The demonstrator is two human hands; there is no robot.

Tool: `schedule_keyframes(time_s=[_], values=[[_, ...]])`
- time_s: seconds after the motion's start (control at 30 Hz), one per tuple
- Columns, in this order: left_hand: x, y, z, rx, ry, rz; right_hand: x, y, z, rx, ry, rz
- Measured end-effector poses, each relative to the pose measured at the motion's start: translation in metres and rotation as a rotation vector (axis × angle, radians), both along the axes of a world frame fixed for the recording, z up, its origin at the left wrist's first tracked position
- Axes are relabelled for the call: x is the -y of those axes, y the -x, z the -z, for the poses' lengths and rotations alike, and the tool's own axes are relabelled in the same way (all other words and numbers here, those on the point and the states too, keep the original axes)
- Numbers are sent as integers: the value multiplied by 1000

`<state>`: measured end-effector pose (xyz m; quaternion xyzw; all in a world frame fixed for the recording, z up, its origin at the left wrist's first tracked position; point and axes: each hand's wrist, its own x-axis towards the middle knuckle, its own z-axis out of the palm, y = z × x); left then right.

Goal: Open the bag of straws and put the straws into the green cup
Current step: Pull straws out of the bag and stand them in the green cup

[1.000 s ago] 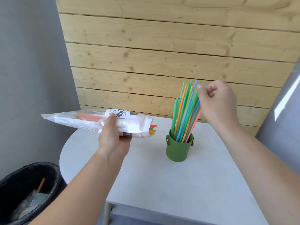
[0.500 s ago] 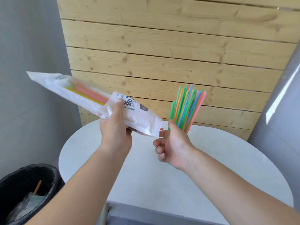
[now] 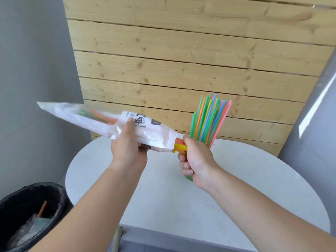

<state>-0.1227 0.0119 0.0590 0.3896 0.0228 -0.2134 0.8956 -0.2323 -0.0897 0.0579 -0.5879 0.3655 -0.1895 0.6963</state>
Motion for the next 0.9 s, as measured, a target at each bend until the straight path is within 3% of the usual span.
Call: schedule_keyframes(time_s=[0.2,0.37,0.57,0.9], values=[[5,-10,13,-207,52,-13,7,0,2,-22,362,2],[6,-12,13,-213,53,-19,10,-1,8,-20,638,31],[6,-11,13,-202,38,-11,16,1,13,-44,827,52],[5,-14,11,-245,63,-19,23,2,7,105,771,129]])
